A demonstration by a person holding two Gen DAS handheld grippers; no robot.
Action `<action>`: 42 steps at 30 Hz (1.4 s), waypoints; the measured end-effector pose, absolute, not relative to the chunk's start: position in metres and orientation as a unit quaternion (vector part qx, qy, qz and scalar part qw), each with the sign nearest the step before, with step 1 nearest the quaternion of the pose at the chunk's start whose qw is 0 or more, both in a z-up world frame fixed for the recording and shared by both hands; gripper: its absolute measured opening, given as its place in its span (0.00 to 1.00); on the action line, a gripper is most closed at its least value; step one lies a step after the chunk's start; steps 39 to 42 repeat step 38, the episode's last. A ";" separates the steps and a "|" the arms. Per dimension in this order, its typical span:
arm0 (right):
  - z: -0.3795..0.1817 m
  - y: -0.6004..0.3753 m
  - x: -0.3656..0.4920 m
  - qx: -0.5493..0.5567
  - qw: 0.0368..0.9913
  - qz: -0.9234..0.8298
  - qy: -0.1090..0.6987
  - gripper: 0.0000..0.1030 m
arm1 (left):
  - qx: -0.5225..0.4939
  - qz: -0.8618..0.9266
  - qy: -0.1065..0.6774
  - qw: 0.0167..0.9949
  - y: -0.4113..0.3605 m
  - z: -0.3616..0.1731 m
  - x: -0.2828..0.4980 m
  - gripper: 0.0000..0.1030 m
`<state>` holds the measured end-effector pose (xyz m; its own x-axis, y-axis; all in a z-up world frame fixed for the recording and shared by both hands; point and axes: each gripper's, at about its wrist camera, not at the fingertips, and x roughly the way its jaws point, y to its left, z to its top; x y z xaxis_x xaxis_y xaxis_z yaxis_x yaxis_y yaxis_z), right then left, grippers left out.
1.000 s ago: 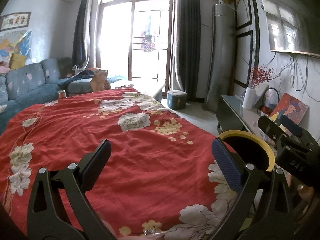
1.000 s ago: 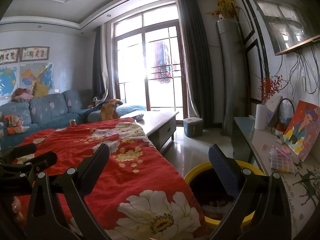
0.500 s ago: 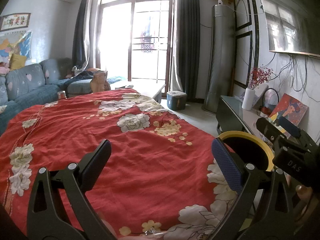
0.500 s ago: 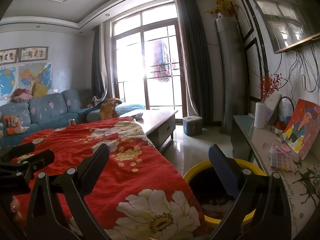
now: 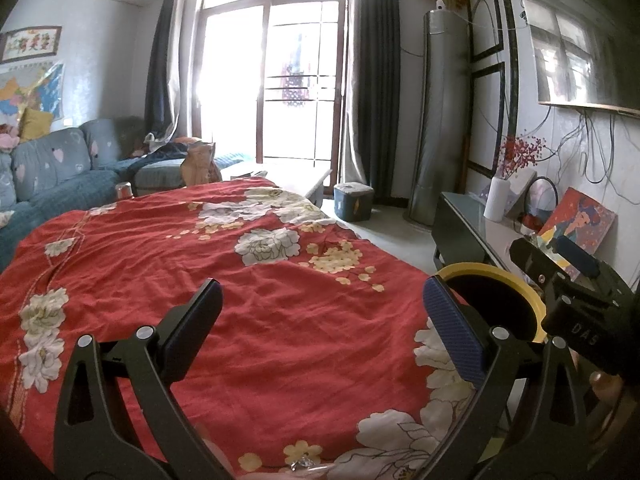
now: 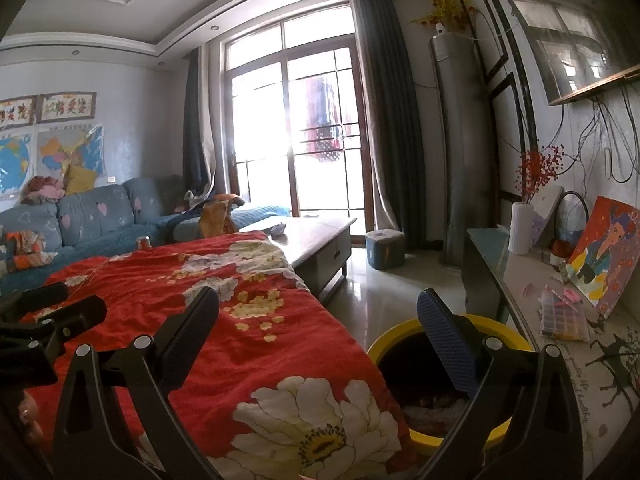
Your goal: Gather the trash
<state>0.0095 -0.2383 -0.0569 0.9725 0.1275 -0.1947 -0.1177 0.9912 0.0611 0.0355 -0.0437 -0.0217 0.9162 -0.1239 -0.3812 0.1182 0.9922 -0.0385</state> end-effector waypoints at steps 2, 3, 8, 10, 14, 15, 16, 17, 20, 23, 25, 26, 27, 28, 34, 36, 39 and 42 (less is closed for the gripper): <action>-0.057 -0.238 0.010 0.025 0.993 0.062 0.099 0.94 | -0.007 -0.062 0.195 0.979 -0.044 -0.022 0.035 0.89; -0.058 -0.238 0.011 0.025 0.993 0.062 0.100 0.94 | -0.007 -0.062 0.195 0.979 -0.044 -0.022 0.035 0.89; -0.062 -0.239 0.009 0.027 0.992 0.061 0.103 0.94 | -0.008 -0.061 0.196 0.979 -0.044 -0.022 0.035 0.89; -0.062 -0.239 0.010 0.027 0.992 0.061 0.104 0.94 | -0.009 -0.061 0.198 0.978 -0.043 -0.020 0.036 0.89; -0.061 -0.239 0.010 0.027 0.992 0.061 0.104 0.94 | -0.006 -0.057 0.203 0.978 -0.044 -0.021 0.037 0.89; -0.060 -0.239 0.012 0.027 0.992 0.062 0.104 0.94 | -0.004 -0.055 0.204 0.977 -0.044 -0.022 0.037 0.89; -0.059 -0.239 0.013 0.028 0.992 0.063 0.107 0.94 | -0.004 -0.055 0.206 0.977 -0.043 -0.023 0.037 0.89; -0.059 -0.238 0.012 0.030 0.991 0.064 0.110 0.94 | -0.007 -0.057 0.209 0.976 -0.043 -0.024 0.039 0.89; -0.053 -0.233 0.016 0.033 0.990 0.070 0.117 0.94 | -0.015 -0.051 0.223 0.973 -0.037 -0.025 0.044 0.89; -0.042 -0.217 0.028 0.054 0.982 0.105 0.149 0.94 | -0.031 -0.037 0.234 0.971 -0.019 -0.018 0.050 0.89; -0.031 -0.194 0.039 0.055 0.975 0.127 0.172 0.94 | -0.038 -0.011 0.234 0.972 0.006 -0.011 0.050 0.89; -0.026 -0.180 0.043 0.054 0.972 0.143 0.180 0.94 | -0.039 0.002 0.233 0.972 0.017 -0.008 0.049 0.89; -0.022 -0.160 0.046 0.054 0.966 0.170 0.187 0.94 | -0.047 0.031 0.233 0.971 0.044 -0.004 0.047 0.89; -0.018 -0.136 0.048 0.050 0.960 0.197 0.190 0.94 | -0.056 0.054 0.234 0.969 0.065 -0.002 0.045 0.89; -0.021 0.034 0.053 0.013 0.901 0.343 0.264 0.94 | -0.074 0.281 0.270 0.918 0.244 -0.019 0.022 0.89; -0.036 0.115 0.050 -0.028 0.870 0.390 0.299 0.94 | -0.088 0.329 0.308 0.889 0.300 -0.039 0.014 0.89; -0.056 0.180 0.048 -0.062 0.841 0.412 0.344 0.94 | -0.131 0.366 0.353 0.851 0.361 -0.066 0.005 0.89; -0.056 0.180 0.048 -0.062 0.841 0.412 0.344 0.94 | -0.131 0.366 0.353 0.851 0.361 -0.066 0.005 0.89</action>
